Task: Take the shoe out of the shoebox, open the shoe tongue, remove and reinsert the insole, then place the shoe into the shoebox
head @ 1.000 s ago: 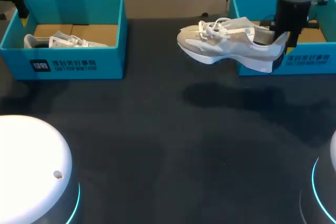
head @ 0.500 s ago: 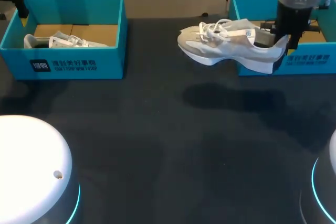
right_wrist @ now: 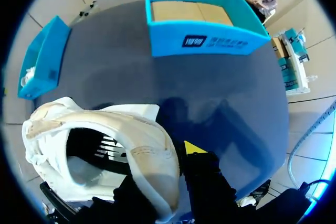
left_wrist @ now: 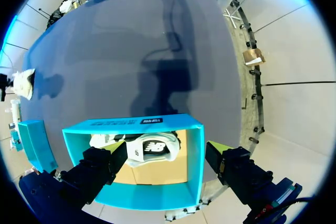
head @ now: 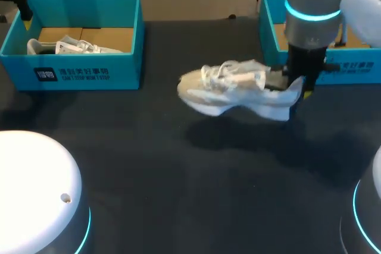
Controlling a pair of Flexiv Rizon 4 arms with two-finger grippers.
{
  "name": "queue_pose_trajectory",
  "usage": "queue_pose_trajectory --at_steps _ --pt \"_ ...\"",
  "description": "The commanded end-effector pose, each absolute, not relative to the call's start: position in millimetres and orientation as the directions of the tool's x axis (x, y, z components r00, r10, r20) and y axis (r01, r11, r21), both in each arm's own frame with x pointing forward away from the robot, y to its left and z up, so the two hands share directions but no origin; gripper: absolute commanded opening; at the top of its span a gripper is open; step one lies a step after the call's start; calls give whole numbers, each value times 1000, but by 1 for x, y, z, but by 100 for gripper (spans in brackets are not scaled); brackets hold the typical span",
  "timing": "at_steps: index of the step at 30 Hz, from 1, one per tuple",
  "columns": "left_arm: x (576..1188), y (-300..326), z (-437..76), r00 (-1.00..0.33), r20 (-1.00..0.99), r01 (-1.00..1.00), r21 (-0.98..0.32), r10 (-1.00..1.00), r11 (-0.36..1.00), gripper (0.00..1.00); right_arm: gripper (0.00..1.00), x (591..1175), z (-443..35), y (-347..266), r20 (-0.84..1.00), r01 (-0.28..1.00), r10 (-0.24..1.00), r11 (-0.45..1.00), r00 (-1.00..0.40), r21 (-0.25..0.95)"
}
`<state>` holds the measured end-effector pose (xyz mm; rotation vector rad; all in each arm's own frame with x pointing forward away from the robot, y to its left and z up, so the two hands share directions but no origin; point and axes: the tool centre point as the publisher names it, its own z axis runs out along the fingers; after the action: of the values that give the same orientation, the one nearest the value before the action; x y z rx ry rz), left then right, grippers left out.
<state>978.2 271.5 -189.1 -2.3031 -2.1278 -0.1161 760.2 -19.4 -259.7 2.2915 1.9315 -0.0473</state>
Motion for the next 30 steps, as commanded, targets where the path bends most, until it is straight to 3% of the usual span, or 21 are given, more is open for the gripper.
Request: queue_pose_trajectory --at_steps 1,22,30 --pt "976 271 -188 77 60 996 50 995 -80 100 0 744 -282 -2 -96 983 981 -159 167 91" --pt "976 271 -188 77 60 996 50 995 -80 100 0 732 -295 12 -91 984 981 -163 170 74" --pt "976 271 -188 77 60 996 50 995 -80 100 0 706 -320 47 -123 988 983 -126 136 86"
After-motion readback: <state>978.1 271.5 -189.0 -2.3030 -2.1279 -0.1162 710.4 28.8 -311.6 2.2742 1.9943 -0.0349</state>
